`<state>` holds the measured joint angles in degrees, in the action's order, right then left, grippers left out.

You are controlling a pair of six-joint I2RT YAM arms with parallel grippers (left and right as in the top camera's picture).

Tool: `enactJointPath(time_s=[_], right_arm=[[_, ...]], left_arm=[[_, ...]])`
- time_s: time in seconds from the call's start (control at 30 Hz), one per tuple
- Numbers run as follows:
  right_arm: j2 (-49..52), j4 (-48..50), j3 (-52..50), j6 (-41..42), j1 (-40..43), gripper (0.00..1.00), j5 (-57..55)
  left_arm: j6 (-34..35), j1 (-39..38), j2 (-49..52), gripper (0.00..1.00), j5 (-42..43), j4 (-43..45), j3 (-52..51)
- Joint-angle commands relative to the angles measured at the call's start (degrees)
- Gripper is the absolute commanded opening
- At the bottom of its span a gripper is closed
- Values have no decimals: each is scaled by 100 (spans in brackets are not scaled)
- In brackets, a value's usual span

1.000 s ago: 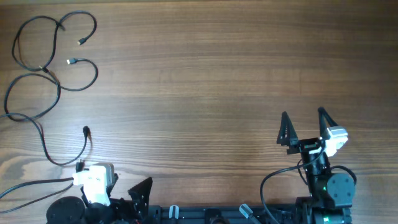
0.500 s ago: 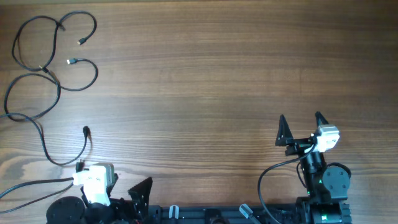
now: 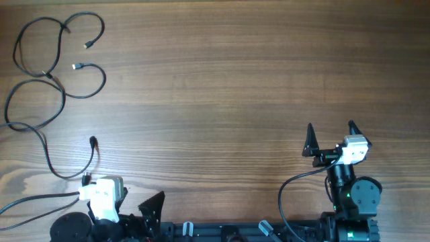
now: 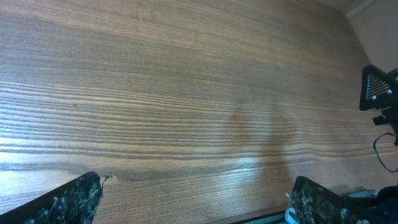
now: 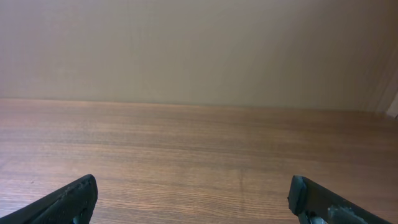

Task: Untangle cables

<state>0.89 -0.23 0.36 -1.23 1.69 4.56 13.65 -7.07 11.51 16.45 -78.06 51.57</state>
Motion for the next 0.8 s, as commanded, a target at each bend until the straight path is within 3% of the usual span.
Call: enactJointPath(time_s=[0.0,0.77], right_arm=[[-68,7,-7,-50,26,100,-125],[-68,22,-7,15,26,100,-105]], left_arm=[[31,-17,-31,100,87,-2,-20],[31,-17,-31,100,90,-2,-20]])
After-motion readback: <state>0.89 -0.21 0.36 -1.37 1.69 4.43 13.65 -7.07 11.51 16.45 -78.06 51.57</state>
